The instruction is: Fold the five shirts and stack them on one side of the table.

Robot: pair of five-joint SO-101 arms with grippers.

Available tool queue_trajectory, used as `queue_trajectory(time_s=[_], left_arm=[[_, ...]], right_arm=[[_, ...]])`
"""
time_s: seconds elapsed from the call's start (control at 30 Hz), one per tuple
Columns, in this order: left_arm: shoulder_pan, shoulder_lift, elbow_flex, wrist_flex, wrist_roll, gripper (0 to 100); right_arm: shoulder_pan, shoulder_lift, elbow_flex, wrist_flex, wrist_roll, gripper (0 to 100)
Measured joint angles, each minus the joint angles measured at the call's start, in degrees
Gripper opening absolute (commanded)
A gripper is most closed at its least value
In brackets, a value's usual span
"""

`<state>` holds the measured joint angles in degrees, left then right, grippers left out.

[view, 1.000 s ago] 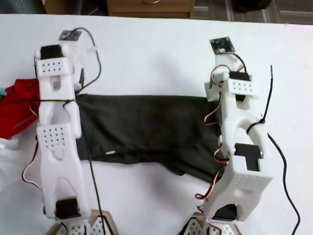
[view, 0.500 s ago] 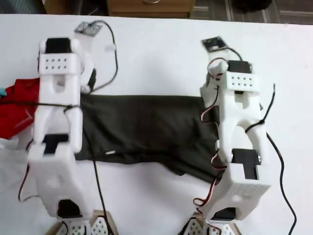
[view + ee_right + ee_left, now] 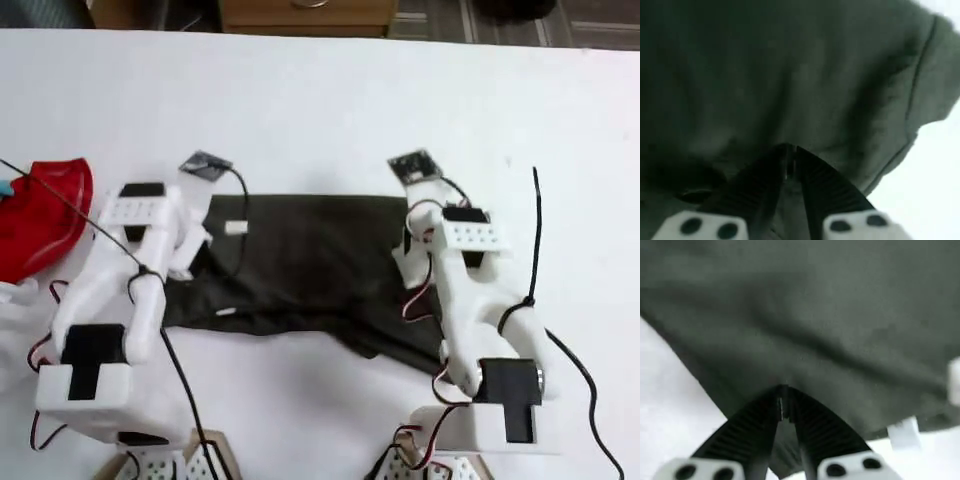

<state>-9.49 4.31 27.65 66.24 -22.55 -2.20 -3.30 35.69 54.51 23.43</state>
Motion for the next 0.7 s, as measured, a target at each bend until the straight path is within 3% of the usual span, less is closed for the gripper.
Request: queue_trajectory(time_s=[0.17, 0.37, 0.7], left_arm=[[-1.93, 9.41, -6.77, -0.09, -0.09, 3], [-3.34, 24.18, -26.37, 9.32, -0.09, 3], [-4.48, 38.59, -52.84, 17.05, -0.09, 3]], right_arm=[[0.53, 9.76, -8.44, -1.49, 0.00, 1.9], [0.79, 27.96, -29.80, 6.15, 0.09, 1.9], [1.23, 48.97, -64.26, 13.89, 0.09, 1.9]])
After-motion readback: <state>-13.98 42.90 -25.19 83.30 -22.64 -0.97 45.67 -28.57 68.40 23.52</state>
